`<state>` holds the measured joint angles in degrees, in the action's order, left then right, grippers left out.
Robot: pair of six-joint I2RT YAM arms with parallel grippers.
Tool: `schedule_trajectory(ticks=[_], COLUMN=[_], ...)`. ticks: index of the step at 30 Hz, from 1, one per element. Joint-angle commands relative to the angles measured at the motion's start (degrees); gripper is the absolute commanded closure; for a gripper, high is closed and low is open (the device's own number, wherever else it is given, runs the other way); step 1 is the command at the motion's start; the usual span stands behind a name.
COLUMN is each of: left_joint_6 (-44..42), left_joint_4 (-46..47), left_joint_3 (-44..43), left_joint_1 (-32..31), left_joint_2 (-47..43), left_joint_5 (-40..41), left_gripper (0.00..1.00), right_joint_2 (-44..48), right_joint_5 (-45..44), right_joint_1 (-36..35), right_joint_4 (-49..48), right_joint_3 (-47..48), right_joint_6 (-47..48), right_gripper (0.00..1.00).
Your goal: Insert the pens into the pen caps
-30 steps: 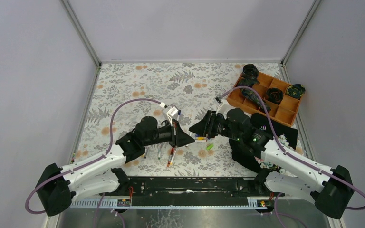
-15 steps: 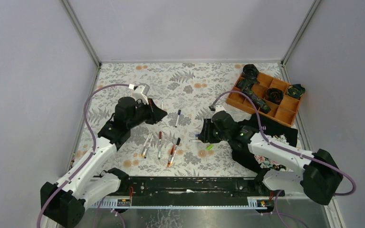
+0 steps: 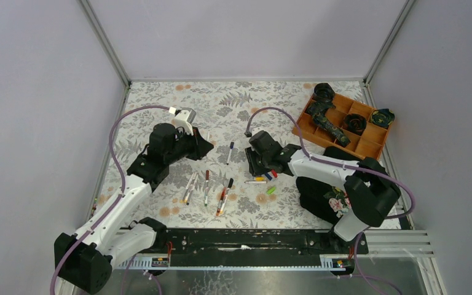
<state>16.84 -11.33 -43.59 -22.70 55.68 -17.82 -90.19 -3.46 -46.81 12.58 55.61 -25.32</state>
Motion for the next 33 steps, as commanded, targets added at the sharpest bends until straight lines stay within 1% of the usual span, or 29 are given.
schedule_trajectory(ticks=[1,8,16,23,28,33], left_joint_6=[-1.4,-1.2,-1.1,-1.0,-0.9,-0.9], left_joint_4=[1.0,1.2,1.4,1.5,1.7,1.7], left_joint_3=[0.2,0.3,0.3,0.3,0.3,0.3], left_joint_1=[0.5,0.6,0.8,1.0,1.2,1.3], left_joint_2=[-0.5,-0.4,-0.2,-0.2,-0.1,0.0], left_joint_5=[-0.2,-0.5,-0.9,-1.0,-1.3,-1.6], left_gripper=[1.00,1.00,1.00,1.00,1.00,1.00], right_joint_2=[-3.0,-7.1,-8.6,-7.5,-5.4,-5.3], right_joint_5=[-0.9,-0.3,-0.1,1.2,2.0,2.0], right_joint_1=[0.0,0.1,0.1,0.0,0.0,0.0], right_joint_4=[2.6,2.6,3.1,4.9,4.8,5.1], right_joint_3=[3.9,4.6,4.2,2.5,0.4,0.0], right_joint_6=[5.4,6.1,6.0,4.6,3.7,3.9], right_gripper=[0.63,0.63,0.64,0.65,0.66,0.67])
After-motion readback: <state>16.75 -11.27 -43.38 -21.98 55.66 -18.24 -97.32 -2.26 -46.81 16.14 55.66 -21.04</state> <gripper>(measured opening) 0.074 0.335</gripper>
